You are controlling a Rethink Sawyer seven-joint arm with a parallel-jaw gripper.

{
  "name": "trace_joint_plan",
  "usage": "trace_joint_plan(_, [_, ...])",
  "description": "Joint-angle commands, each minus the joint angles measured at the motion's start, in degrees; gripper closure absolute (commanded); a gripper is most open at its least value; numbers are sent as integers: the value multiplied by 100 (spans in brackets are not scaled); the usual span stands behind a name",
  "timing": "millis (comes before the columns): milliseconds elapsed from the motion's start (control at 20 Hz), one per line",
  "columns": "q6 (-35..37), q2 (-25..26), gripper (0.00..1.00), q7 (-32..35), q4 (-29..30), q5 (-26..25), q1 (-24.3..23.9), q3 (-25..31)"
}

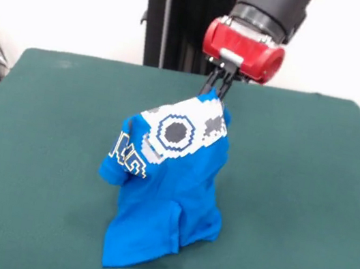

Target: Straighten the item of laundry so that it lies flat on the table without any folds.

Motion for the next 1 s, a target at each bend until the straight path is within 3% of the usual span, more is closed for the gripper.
trace_joint_plan(50, [-926, 773, 100, 1868, 1080, 418, 154, 474])
trace_joint_plan(250, [-974, 887, 100, 1896, 1244, 193, -66, 669])
trace_joint_plan(500, [-1015, 1238, 100, 1762, 1414, 137, -7, 544])
trace_joint_plan(750, [-814, 1093, 100, 1539, 1666, -596, -625, 891])
trace_joint_plan(1000, [-655, 1090, 100, 1434, 1700, -910, -957, 1054])
